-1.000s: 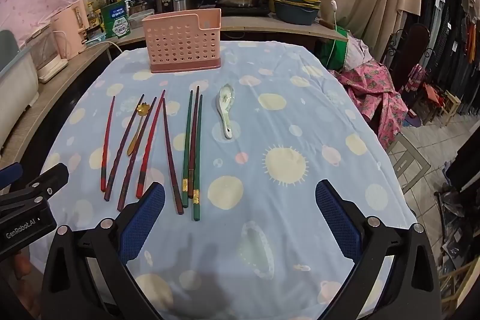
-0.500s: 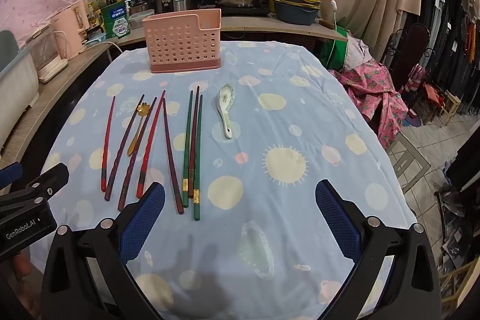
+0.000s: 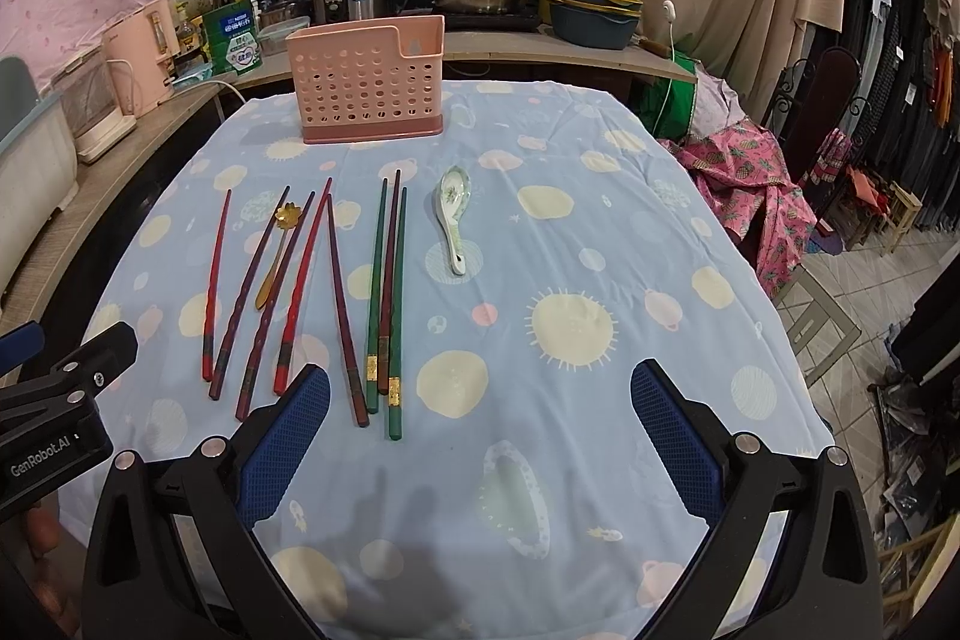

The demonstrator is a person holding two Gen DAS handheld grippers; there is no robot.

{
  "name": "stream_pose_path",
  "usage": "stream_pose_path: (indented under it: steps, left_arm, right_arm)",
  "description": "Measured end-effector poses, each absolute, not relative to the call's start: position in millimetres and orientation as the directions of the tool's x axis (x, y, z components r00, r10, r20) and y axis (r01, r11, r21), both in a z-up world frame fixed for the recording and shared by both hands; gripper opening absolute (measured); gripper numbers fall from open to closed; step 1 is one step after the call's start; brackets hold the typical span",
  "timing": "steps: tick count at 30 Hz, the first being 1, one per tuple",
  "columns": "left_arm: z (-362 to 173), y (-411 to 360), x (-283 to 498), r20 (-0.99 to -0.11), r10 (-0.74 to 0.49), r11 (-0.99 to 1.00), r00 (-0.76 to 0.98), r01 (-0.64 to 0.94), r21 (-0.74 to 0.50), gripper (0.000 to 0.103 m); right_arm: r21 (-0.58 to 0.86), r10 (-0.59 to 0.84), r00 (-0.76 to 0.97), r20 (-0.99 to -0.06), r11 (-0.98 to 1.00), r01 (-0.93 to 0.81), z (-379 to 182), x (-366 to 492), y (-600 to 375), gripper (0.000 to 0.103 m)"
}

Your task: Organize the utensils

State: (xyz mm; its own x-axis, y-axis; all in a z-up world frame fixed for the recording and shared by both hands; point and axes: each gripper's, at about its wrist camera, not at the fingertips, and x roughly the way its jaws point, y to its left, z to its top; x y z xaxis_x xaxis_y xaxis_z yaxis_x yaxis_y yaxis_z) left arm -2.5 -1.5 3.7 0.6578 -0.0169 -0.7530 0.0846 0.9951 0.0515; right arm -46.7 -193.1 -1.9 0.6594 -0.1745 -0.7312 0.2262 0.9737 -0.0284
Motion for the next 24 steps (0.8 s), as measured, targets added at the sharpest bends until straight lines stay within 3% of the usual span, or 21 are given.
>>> stream_pose_path:
  steps: [24]
  left_arm:
    - [2.8,-2.1,-3.0,-0.756,-0.016,0.995,0.655,0.083,0.051,0.096]
  right_arm:
    - [-0.029,-0.175,0.658,-0.732,0.974,0.226,-2.0,-46.1,-192.1,0.096]
